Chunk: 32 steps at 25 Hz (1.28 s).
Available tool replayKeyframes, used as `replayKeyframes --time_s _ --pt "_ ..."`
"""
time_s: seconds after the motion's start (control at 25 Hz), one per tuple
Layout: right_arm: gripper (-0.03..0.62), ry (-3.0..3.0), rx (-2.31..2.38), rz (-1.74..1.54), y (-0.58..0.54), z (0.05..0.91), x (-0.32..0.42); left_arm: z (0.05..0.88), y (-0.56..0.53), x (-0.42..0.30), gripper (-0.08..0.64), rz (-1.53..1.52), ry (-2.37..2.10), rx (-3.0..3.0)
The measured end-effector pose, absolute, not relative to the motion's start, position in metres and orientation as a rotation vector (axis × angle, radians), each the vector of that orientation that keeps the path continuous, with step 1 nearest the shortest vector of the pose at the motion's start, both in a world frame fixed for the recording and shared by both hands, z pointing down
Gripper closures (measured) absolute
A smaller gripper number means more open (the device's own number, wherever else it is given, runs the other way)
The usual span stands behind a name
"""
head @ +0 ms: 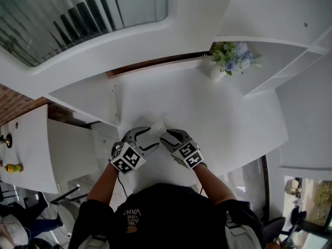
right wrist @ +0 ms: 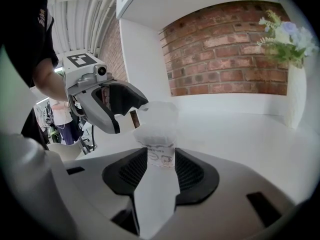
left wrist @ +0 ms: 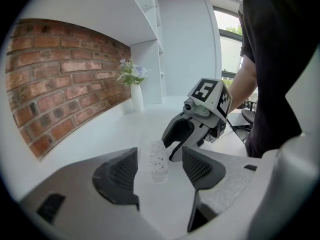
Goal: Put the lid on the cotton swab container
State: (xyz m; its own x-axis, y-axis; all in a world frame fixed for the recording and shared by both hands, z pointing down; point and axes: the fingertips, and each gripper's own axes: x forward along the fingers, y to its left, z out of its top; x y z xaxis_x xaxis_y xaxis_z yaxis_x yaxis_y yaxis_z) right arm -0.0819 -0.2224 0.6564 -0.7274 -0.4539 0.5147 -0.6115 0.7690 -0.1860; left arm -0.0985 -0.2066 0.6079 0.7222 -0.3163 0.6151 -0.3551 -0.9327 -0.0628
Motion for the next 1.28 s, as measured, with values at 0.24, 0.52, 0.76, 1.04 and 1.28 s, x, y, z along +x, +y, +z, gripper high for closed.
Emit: replayKeyframes --time_s 0.24,0.52,0.76,1.04,1.28 --pt "0.423 -2.515 0.858 0.518 -0.220 0.651 -0.071 0.609 -0.199 -0.096 0.299 0.995 -0.554 2.859" --pt "0.465 -2.554 1.030 0.576 -0.229 0.624 -0.054 0.612 -0.192 -0.092 0.299 0.961 -0.550 2.851" --pt "0.489 -2.598 1.090 0.561 -0.236 0.601 -0.054 0.612 -0.194 -0.092 0.299 0.892 -0.587 2.828" --pt "0.537 -2.626 1.083 0.533 -0.241 0.590 -0.064 0.609 -0.198 -0.094 0.302 0.829 -0.631 2.781" --pt "0.563 -2.612 1.057 0.513 -0.243 0.593 -0.072 0.608 -0.200 -0.096 0.325 0.765 -0.652 2.756"
